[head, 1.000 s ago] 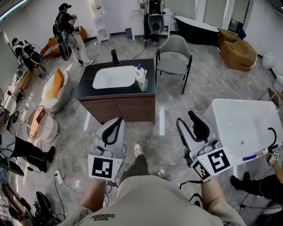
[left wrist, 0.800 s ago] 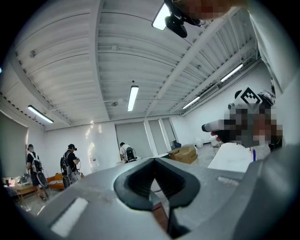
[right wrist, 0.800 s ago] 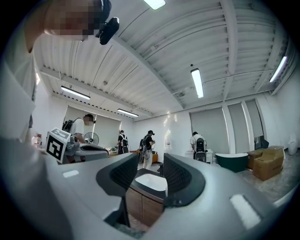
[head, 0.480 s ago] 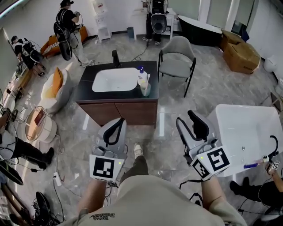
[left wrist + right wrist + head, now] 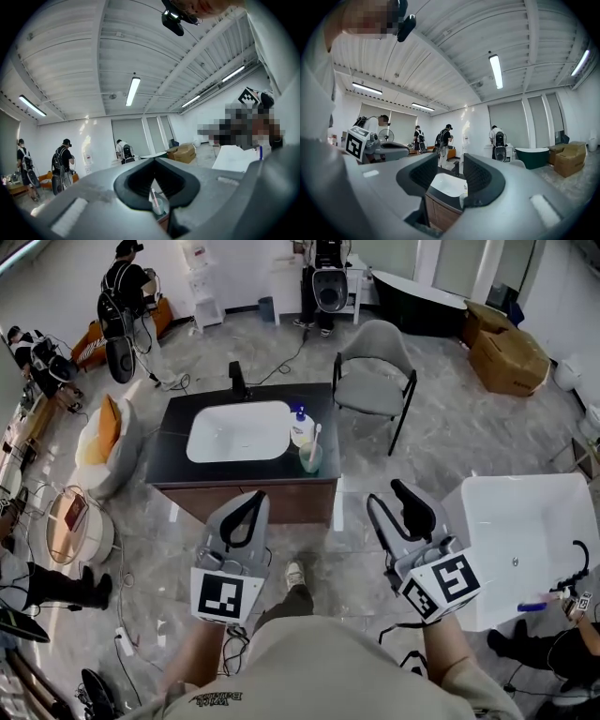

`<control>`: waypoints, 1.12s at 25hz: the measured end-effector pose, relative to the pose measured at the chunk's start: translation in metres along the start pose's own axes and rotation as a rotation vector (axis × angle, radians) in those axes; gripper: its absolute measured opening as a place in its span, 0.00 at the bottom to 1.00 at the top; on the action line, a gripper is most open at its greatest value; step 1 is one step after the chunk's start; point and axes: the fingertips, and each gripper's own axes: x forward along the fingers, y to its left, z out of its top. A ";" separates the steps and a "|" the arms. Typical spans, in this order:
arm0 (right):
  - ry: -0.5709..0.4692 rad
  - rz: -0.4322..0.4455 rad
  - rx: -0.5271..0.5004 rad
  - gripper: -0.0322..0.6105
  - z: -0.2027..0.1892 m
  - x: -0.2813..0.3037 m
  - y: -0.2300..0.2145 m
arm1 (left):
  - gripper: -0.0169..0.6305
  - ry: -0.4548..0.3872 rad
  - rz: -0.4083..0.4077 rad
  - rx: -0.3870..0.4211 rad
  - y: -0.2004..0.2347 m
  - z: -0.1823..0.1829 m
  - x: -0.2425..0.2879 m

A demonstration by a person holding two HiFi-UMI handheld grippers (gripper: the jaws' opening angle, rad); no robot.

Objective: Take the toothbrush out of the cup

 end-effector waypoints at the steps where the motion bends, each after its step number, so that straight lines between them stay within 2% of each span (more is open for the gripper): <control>1: 0.005 -0.002 0.000 0.32 0.001 0.012 -0.003 | 0.03 0.000 -0.003 -0.002 0.009 0.000 0.009; 15: 0.046 -0.037 0.001 0.32 0.010 0.184 -0.050 | 0.03 0.028 -0.044 -0.031 0.134 -0.025 0.132; 21: 0.068 -0.034 -0.001 0.32 0.005 0.222 -0.065 | 0.03 0.040 -0.056 -0.042 0.154 -0.035 0.167; 28: 0.097 -0.009 0.020 0.32 -0.007 0.238 -0.093 | 0.03 0.076 -0.030 -0.058 0.151 -0.044 0.192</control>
